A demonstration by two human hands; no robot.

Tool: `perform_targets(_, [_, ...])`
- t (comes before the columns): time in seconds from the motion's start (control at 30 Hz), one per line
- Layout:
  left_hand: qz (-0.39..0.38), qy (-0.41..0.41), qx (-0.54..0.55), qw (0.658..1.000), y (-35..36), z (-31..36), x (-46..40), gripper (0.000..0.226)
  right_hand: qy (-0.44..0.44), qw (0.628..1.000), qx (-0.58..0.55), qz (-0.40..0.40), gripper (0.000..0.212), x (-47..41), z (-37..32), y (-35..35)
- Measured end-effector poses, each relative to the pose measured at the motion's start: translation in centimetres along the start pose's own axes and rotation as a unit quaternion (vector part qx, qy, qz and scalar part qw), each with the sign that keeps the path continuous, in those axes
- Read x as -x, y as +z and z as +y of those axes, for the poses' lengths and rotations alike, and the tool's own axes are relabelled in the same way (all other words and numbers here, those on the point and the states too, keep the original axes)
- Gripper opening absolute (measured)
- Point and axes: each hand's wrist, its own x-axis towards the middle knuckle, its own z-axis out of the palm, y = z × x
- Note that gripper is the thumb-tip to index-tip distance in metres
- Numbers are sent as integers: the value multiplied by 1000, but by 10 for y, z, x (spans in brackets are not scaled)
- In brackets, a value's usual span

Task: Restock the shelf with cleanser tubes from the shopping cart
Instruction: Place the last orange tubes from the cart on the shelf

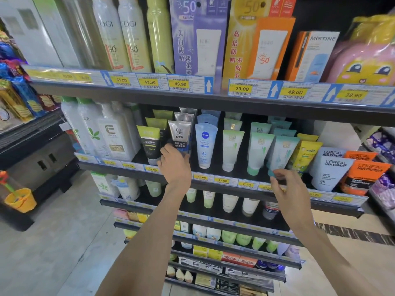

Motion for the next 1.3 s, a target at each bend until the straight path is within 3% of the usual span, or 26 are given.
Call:
perform_targets(0.17, [-6, 8, 27, 1000, -1, -6, 0, 64, 9, 1000, -6, -5, 25, 1, -3, -1])
perform_targets(0.37, [24, 87, 59, 994, -5, -26, 14, 59, 10, 1000, -4, -23, 32, 3, -7, -6])
perform_targets(0.5, [55, 153, 55, 985, -13, -40, 39, 50, -23, 999, 14, -28, 37, 6, -8, -10])
perform_targets(0.67, [61, 164, 76, 982, -23, -50, 87, 45, -81, 997, 10, 8, 43, 36, -7, -18])
perform_targets(0.93, [-53, 103, 70, 991, 8, -96, 151, 40, -59, 997, -13, -49, 38, 98, 8, 18])
perform_targets(1.13, [-116, 93, 61, 987, 41, -122, 164, 43, 30, 990, -22, -138, 45, 130, 15, 54])
perform_targets(1.3, [-153, 92, 71, 981, 56, -143, 163, 43, 95, 984, -24, -147, 50, 149, 15, 79])
